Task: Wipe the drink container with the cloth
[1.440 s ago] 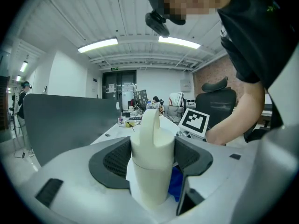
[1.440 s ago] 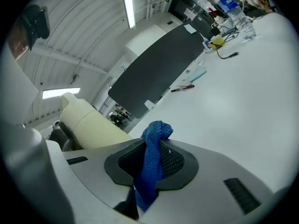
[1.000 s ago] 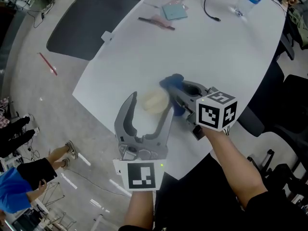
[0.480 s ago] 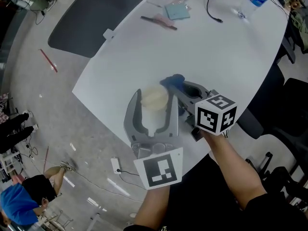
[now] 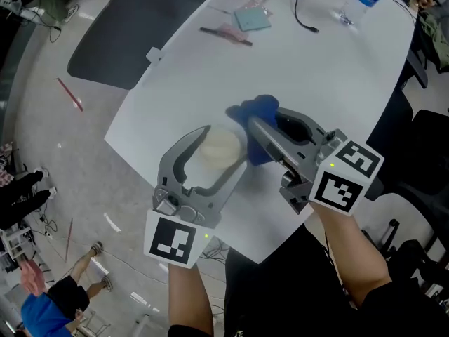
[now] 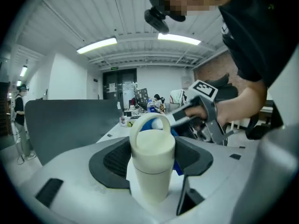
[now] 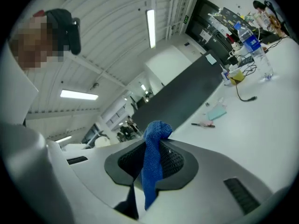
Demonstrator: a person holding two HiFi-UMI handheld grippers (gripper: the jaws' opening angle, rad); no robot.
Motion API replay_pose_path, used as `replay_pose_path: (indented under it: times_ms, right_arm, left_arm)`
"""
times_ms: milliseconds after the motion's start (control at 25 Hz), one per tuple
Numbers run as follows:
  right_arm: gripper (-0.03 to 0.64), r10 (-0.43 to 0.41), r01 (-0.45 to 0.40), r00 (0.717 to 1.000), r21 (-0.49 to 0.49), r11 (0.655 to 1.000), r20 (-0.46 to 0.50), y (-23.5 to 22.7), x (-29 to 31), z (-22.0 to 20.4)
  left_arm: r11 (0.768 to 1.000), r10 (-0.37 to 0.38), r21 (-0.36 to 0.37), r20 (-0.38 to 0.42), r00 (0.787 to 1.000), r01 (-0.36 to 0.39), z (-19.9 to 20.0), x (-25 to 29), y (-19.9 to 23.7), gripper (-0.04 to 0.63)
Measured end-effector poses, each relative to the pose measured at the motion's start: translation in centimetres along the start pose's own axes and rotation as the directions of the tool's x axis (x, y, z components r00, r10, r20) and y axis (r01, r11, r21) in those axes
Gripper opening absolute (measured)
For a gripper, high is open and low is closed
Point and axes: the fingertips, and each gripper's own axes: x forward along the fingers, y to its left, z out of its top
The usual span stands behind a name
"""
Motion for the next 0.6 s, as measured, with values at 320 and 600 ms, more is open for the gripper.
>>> replay_pose_path:
  times_ms: [320, 600]
  right_arm:
    - [0.057, 0.13, -0.131, 0.991, 0.077, 0.988, 0.021, 1.1, 1.1, -0.2]
    - [0.057, -0.051, 0.064, 0.979, 0.063, 0.996, -0.198, -4.9, 1.9, -7.8]
  left_arm:
    - [1.0, -0.01, 0.004, 0.03, 1.0, 0.01, 0.4, 0.3, -0.3, 0.284]
    - [0.999, 0.014, -0.036, 0.041, 0.999, -0.012, 0.0, 0.1, 0.0, 0.282]
